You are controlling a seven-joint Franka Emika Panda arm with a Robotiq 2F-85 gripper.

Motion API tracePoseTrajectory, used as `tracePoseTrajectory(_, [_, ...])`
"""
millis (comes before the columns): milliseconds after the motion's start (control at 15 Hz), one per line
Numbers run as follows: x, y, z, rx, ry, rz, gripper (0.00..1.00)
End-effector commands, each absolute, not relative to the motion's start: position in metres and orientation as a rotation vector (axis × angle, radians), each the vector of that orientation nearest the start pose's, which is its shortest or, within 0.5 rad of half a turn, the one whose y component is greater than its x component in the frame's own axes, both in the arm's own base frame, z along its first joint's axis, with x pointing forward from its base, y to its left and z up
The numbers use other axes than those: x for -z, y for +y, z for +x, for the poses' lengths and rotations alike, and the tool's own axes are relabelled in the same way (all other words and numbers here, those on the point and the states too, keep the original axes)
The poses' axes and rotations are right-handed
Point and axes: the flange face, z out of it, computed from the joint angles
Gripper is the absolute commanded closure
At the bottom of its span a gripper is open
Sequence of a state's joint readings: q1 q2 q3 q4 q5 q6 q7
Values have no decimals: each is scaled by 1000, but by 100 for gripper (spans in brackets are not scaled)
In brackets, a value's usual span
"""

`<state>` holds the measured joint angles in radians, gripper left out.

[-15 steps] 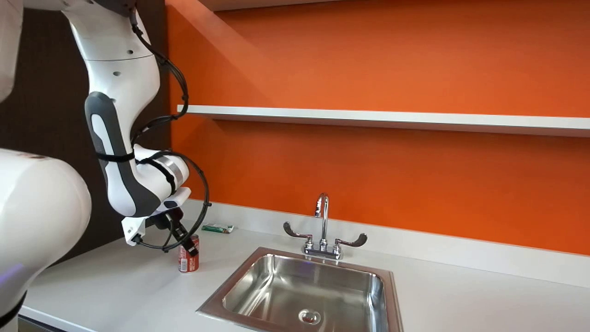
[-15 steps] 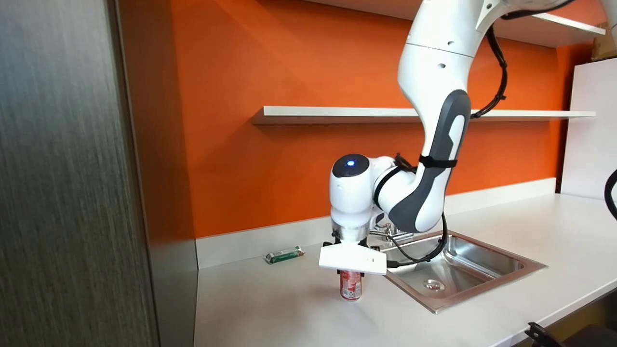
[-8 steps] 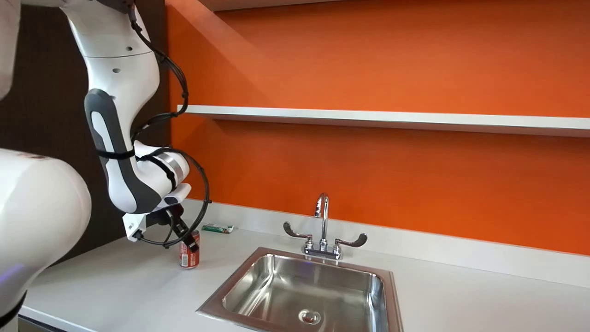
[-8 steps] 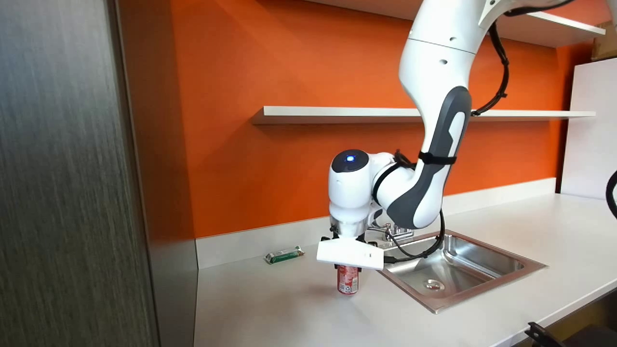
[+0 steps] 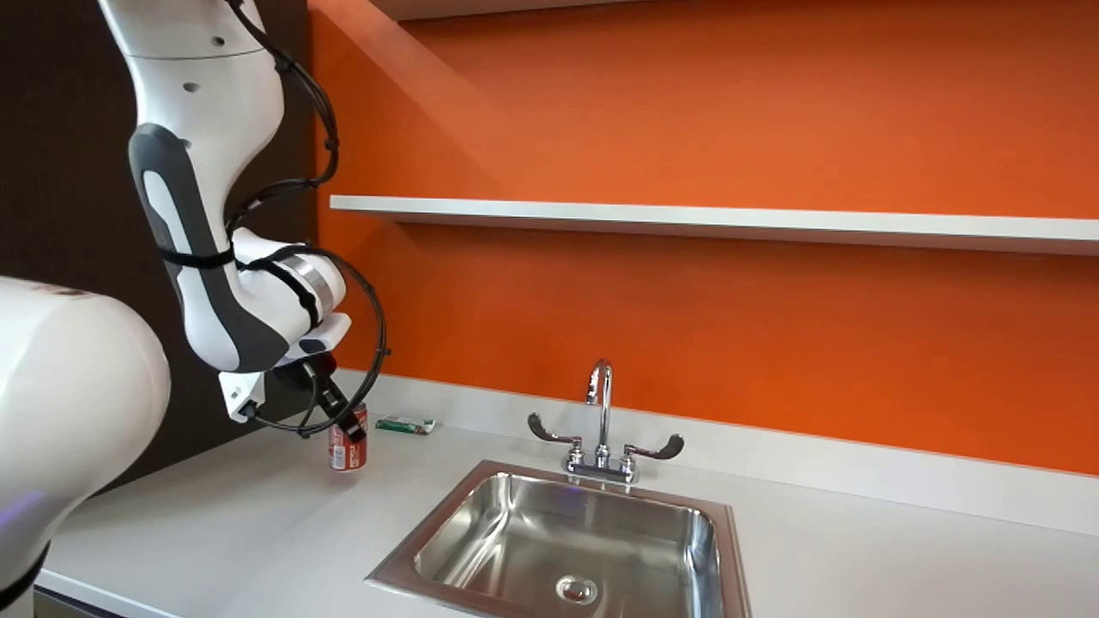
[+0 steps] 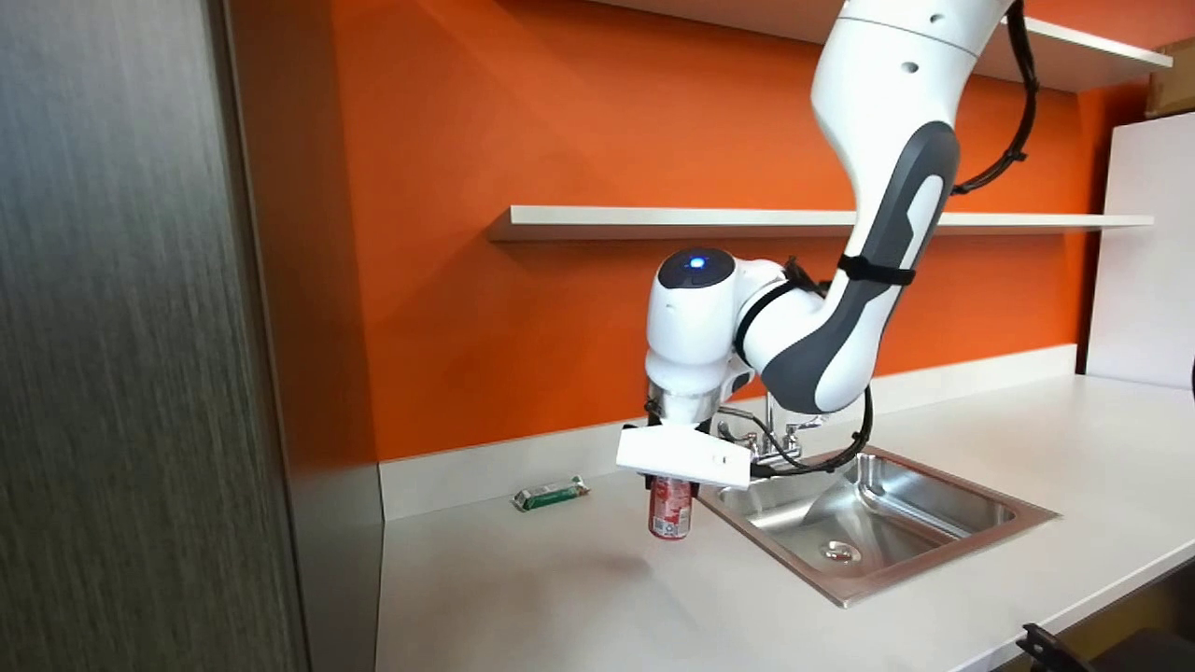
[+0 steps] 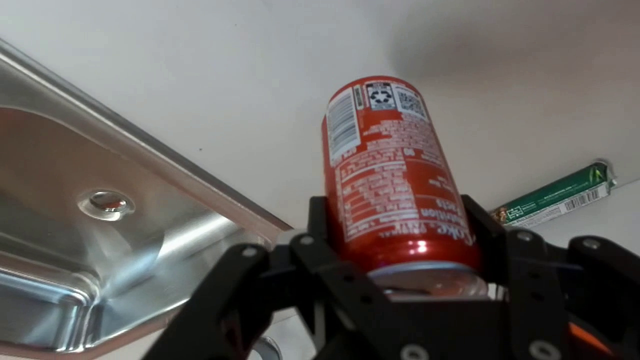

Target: Put the red can on the bottom shelf

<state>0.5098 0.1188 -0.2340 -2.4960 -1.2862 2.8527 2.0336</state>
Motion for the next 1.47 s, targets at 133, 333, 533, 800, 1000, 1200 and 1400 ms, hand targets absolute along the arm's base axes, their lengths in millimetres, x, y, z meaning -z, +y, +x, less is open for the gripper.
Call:
tracePoseTrajectory(133, [-287, 161, 402, 801, 718, -2984, 62])
tracePoseTrajectory(333, [-308, 157, 393, 771, 676, -3014, 62])
tracePoseTrajectory(533, [-338, 158, 388, 752, 651, -3031, 62])
tracePoseTrajectory(800, [-392, 164, 384, 781, 617, -3052, 62])
tracePoseTrajectory(1000, [-441, 167, 376, 873, 599, -3045, 62])
tracePoseTrajectory(1200, [-490, 170, 370, 989, 581, -3024, 62])
tracePoseTrajectory(1400, [-538, 171, 366, 1111, 558, -2991, 62])
